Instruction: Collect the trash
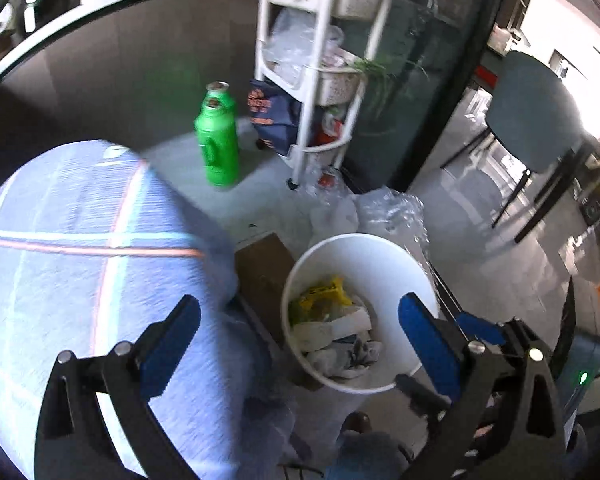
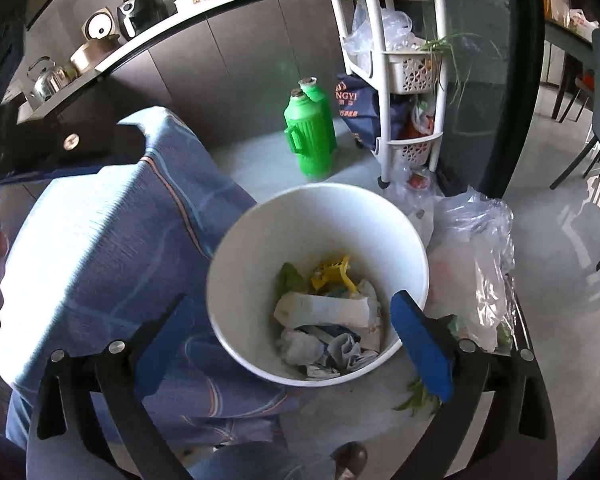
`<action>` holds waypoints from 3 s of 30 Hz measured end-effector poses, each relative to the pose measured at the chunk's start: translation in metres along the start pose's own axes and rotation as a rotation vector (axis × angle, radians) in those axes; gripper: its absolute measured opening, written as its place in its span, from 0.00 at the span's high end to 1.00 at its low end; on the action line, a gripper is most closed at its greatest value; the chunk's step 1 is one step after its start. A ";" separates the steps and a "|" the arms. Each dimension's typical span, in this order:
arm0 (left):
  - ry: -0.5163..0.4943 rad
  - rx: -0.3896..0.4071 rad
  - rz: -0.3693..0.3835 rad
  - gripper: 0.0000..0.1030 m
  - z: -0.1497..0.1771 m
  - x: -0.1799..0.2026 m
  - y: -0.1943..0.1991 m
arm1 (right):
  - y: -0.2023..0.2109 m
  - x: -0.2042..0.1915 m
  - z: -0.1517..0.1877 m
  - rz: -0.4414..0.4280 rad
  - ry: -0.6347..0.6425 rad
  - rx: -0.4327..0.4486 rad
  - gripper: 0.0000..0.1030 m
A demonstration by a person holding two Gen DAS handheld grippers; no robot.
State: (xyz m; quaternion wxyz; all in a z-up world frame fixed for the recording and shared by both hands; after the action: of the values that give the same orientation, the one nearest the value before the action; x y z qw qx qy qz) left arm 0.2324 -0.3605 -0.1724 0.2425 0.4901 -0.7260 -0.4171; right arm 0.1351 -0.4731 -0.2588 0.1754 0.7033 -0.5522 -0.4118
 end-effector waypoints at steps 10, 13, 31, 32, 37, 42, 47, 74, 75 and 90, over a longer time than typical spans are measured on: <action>0.141 0.004 -0.246 0.04 0.039 -0.090 0.089 | 0.047 -0.086 -0.025 -0.055 0.108 0.042 0.08; 0.183 0.003 -0.288 0.04 0.060 -0.119 0.118 | 0.059 -0.123 -0.028 -0.073 0.160 0.030 0.08; 0.392 0.098 -0.480 0.04 0.157 -0.223 0.256 | 0.104 -0.301 -0.014 -0.068 0.353 -0.045 0.08; 0.400 0.100 -0.479 0.04 0.160 -0.227 0.260 | 0.106 -0.307 -0.014 -0.067 0.361 -0.045 0.08; 0.417 0.110 -0.476 0.04 0.172 -0.237 0.271 | 0.111 -0.327 -0.013 -0.051 0.396 -0.038 0.08; 0.422 0.120 -0.466 0.04 0.177 -0.241 0.276 | 0.114 -0.337 -0.011 -0.041 0.419 -0.040 0.08; 0.420 0.136 -0.456 0.04 0.177 -0.241 0.281 | 0.117 -0.339 -0.011 -0.035 0.422 -0.032 0.08; 0.408 0.144 -0.448 0.04 0.174 -0.233 0.284 | 0.128 -0.333 -0.016 -0.036 0.406 0.006 0.08; 0.407 0.143 -0.447 0.04 0.174 -0.232 0.284 | 0.128 -0.333 -0.016 -0.035 0.405 0.006 0.08; 0.406 0.145 -0.444 0.04 0.172 -0.232 0.284 | 0.128 -0.332 -0.016 -0.036 0.404 0.006 0.08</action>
State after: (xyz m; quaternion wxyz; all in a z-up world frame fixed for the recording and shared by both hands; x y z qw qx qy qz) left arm 0.0497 -0.0365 -0.0115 0.2499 0.7260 -0.5658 -0.3006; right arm 0.0493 -0.2123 -0.0311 0.2731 0.7819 -0.4945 -0.2636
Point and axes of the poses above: each gripper's, at about its wrist camera, not at the fingertips, and y roughly against the way its jaws point, x to its right, z to its underside, the point moved 2 cm from there along -y, roughly the way its jaws point, and after that the axes turned 11 degrees about -z, right-handed, at the moved point
